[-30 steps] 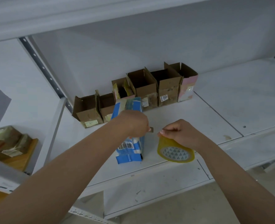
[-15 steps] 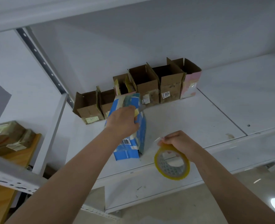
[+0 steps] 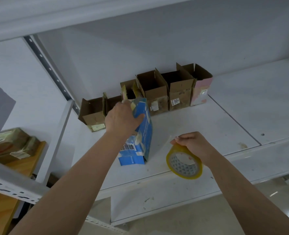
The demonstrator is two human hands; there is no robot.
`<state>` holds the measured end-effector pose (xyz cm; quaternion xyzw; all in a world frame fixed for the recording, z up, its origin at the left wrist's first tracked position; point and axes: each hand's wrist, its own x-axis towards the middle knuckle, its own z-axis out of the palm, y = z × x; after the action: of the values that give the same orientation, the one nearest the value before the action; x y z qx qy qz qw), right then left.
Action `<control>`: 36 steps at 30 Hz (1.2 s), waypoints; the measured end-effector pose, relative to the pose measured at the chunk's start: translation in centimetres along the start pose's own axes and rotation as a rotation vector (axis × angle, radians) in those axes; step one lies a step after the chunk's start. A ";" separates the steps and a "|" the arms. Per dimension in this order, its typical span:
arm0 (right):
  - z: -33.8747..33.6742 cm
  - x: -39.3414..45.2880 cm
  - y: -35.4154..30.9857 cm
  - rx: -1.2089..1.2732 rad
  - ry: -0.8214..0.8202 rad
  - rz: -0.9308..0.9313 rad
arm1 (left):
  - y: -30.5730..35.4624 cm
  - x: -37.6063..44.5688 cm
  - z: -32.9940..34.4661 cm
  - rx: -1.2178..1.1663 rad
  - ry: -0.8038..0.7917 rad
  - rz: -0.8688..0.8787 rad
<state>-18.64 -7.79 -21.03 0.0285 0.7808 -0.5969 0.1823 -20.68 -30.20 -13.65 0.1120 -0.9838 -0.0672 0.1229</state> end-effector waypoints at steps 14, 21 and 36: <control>-1.4 -1.0 -0.7 0.085 0.141 -0.008 | -1.6 -0.4 -2.1 -0.040 -0.296 0.273; -2.7 -2.0 -1.1 0.091 0.186 -0.040 | -1.2 -1.8 -0.5 0.055 -0.306 0.458; -1.9 -3.2 -5.1 -0.076 -0.004 -0.235 | -5.6 -3.2 -3.1 -0.071 -0.393 0.353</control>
<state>-17.46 -6.90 -14.94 -0.0714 0.8003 -0.5844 0.1137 -15.70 -35.22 -12.27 -0.0810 -0.9901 -0.0996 -0.0569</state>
